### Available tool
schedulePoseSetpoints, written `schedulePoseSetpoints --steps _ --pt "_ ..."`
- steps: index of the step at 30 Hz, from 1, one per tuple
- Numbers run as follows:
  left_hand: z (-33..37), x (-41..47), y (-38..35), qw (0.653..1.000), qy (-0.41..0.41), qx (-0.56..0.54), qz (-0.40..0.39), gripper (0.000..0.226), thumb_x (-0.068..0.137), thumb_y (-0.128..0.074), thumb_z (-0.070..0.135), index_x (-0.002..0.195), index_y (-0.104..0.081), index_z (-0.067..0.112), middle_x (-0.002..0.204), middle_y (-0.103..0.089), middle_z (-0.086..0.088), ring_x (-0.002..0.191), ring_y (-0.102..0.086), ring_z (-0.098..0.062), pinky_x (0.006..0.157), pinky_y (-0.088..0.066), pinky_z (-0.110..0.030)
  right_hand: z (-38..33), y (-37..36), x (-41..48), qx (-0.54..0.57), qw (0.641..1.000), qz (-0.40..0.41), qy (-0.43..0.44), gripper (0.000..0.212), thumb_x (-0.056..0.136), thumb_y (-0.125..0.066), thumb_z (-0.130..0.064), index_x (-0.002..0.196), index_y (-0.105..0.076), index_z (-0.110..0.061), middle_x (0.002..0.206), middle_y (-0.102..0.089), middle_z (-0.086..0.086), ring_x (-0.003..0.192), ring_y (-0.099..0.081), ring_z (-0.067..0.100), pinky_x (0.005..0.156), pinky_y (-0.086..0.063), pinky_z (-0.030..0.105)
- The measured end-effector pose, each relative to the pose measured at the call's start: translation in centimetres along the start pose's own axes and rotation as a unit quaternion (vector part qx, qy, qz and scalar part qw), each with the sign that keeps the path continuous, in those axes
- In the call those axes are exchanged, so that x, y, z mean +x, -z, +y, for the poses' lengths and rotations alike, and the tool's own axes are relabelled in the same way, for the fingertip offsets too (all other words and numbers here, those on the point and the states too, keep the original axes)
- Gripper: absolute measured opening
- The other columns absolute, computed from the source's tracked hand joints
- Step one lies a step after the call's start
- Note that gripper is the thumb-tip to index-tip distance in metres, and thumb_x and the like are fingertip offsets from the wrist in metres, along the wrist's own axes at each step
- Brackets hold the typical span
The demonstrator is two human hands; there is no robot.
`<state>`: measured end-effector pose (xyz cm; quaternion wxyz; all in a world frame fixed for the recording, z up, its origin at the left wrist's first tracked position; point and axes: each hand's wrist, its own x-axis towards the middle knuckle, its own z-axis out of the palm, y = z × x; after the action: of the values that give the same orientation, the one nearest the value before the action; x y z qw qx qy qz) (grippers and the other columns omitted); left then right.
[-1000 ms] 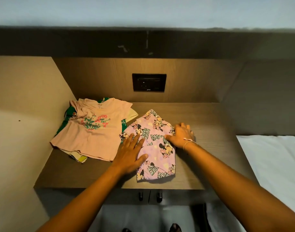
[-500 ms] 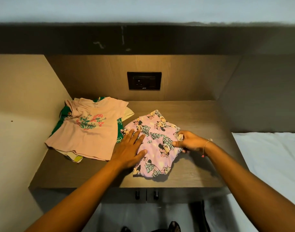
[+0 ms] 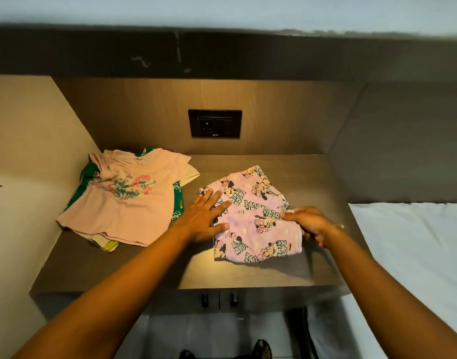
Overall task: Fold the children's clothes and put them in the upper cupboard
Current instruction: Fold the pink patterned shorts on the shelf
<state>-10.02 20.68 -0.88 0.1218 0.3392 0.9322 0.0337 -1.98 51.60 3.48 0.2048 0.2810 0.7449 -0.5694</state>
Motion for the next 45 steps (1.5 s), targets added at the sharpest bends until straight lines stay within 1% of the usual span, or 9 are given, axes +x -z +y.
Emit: schedulePoseSetpoints --steps 4,11,14,16,22,26,31,39,45 --pt "1.5 -1.5 0.4 0.998 -0.008 -0.015 0.057 0.076 0.091 -0.023 0.071 0.154 -0.001 0.035 0.162 0.013 -0.003 0.148 0.016 -0.024 0.116 0.012 -0.044 2.3 -1.4 -1.4 -0.164 0.937 0.256 0.173 0.044 0.084 -0.071 -0.041 0.116 -0.051 -0.017 0.1 -0.068 0.007 0.088 -0.063 0.024 0.075 -0.056 0.042" --pt "3.1 -9.2 -2.7 0.991 -0.103 -0.063 0.052 0.086 0.08 -0.039 0.083 0.151 -0.027 0.036 0.162 -0.015 0.007 0.15 -0.004 -0.015 0.118 -0.005 -0.044 9.3 -2.6 -5.1 -0.469 0.779 0.063 0.412 0.075 0.08 -0.042 -0.081 0.14 -0.042 -0.035 0.149 -0.042 -0.007 0.139 -0.034 0.017 0.109 -0.035 0.044" --pt "3.7 -10.9 -3.4 0.992 -0.088 -0.078 0.055 0.086 0.077 -0.045 0.083 0.148 -0.034 0.035 0.162 -0.017 0.006 0.15 -0.009 -0.017 0.119 -0.009 -0.042 12.1 -3.2 -5.8 -0.525 0.741 0.055 0.415 0.078 0.083 -0.048 -0.074 0.147 -0.035 -0.031 0.158 -0.026 -0.005 0.147 -0.018 0.022 0.118 -0.017 0.047" --pt "4.6 -11.8 -3.6 0.986 -0.09 -0.085 0.113 0.066 0.078 -0.057 0.073 0.131 -0.054 0.033 0.152 -0.042 0.001 0.142 -0.033 -0.022 0.113 -0.031 -0.048 12.7 -3.6 -6.5 -0.509 0.73 0.084 0.449 0.058 0.086 -0.06 -0.055 0.138 -0.049 -0.032 0.148 -0.044 -0.003 0.138 -0.036 0.024 0.111 -0.035 0.049" --pt "6.5 -13.9 -2.9 0.971 -0.107 -0.104 0.185 0.021 0.087 -0.058 0.042 0.096 -0.067 0.026 0.106 -0.068 0.008 0.104 -0.06 -0.012 0.092 -0.047 -0.037 11.5 -3.9 -9.8 -0.371 0.789 0.099 0.479 0.039 0.069 -0.081 -0.006 0.099 -0.072 -0.028 0.1 -0.072 -0.008 0.091 -0.065 0.017 0.073 -0.056 0.037" --pt "6.5 -14.8 0.3 0.947 -0.014 -0.295 0.129 0.023 0.09 -0.048 0.048 0.098 -0.06 0.03 0.089 -0.062 0.019 0.082 -0.058 0.001 0.072 -0.048 -0.022 7.4 -2.9 -12.3 -0.227 0.872 0.051 0.43 0.019 0.084 -0.072 -0.027 0.102 -0.069 -0.033 0.099 -0.07 -0.022 0.091 -0.066 0.0 0.073 -0.055 0.021" --pt "5.2 -10.8 4.1 0.881 0.066 -0.455 0.111 0.002 0.094 -0.062 0.028 0.094 -0.063 0.027 0.088 -0.07 0.006 0.08 -0.069 -0.007 0.06 -0.056 -0.022 0.8 -2.3 -9.5 -0.241 0.886 0.083 0.387 0.012 0.086 -0.068 -0.036 0.098 -0.065 -0.038 0.08 -0.071 -0.014 0.071 -0.065 0.006 0.06 -0.051 0.027" --pt "1.8 -2.7 3.7 0.928 0.229 -0.284 0.074 0.018 0.091 -0.065 0.036 0.104 -0.068 0.024 0.107 -0.073 -0.002 0.083 -0.065 -0.012 0.068 -0.051 -0.027 -3.9 -5.5 1.4 -0.374 0.869 0.112 0.303 0.015 0.088 -0.068 -0.029 0.103 -0.068 -0.03 0.104 -0.072 -0.004 0.101 -0.063 0.018 0.081 -0.049 0.03" --pt "5.1 -5.2 1.2 0.96 0.143 -0.07 0.232 0.055 0.094 -0.04 0.052 0.138 -0.047 0.019 0.133 -0.055 -0.007 0.12 -0.051 -0.026 0.095 -0.044 -0.042 -1.4 -5.8 2.6 -0.448 0.816 0.084 0.356 0.052 0.093 -0.051 -0.05 0.141 -0.041 -0.033 0.146 -0.046 -0.002 0.134 -0.041 0.023 0.105 -0.037 0.041"
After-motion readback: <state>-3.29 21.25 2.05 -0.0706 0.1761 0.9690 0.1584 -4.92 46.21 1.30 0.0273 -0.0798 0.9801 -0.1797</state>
